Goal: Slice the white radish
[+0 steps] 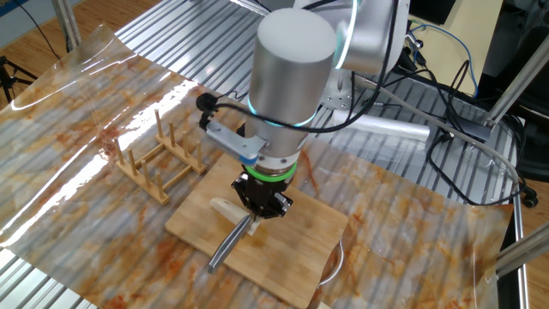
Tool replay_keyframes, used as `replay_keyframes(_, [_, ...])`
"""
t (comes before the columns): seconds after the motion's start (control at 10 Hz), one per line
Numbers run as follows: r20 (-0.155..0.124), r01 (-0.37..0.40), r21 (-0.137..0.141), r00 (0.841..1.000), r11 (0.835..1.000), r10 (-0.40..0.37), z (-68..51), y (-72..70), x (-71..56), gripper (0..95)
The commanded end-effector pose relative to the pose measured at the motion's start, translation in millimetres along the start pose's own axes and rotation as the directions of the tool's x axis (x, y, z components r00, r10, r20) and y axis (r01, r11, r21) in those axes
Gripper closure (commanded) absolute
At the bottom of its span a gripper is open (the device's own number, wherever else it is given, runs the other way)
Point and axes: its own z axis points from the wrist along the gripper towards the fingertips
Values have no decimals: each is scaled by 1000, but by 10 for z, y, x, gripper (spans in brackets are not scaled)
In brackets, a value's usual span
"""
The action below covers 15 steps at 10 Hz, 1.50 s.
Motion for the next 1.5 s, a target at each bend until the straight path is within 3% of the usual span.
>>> replay_keyframes(0.1, [5, -58, -1, 998, 998, 58, 9, -35, 36, 950])
replay_keyframes(0.3, [-5, -117, -14, 993, 993, 117, -133, -83, 58, 950])
replay_keyframes(0.4, [-1, -140, 6, 990, 990, 140, -133, -89, 59, 950])
replay_keyframes(0.6, [3, -252, 28, 968, 967, 252, -147, -96, 32, 950])
replay_keyframes(0.7, [13, -298, 62, 954, 952, 298, -152, -99, 22, 950])
replay_keyframes(0.9, [9, -353, 69, 936, 933, 353, -162, -104, 3, 950])
replay_keyframes(1.0, [-4, -402, 69, 915, 913, 403, -168, -108, -9, 950])
replay_keyframes(1.1, [-4, -416, 71, 909, 907, 417, -168, -108, -10, 950])
replay_keyframes(1.4, [-6, -426, 66, 904, 902, 427, -171, -110, -17, 950])
replay_keyframes(1.5, [-3, -410, 64, 912, 910, 411, -171, -110, -17, 950])
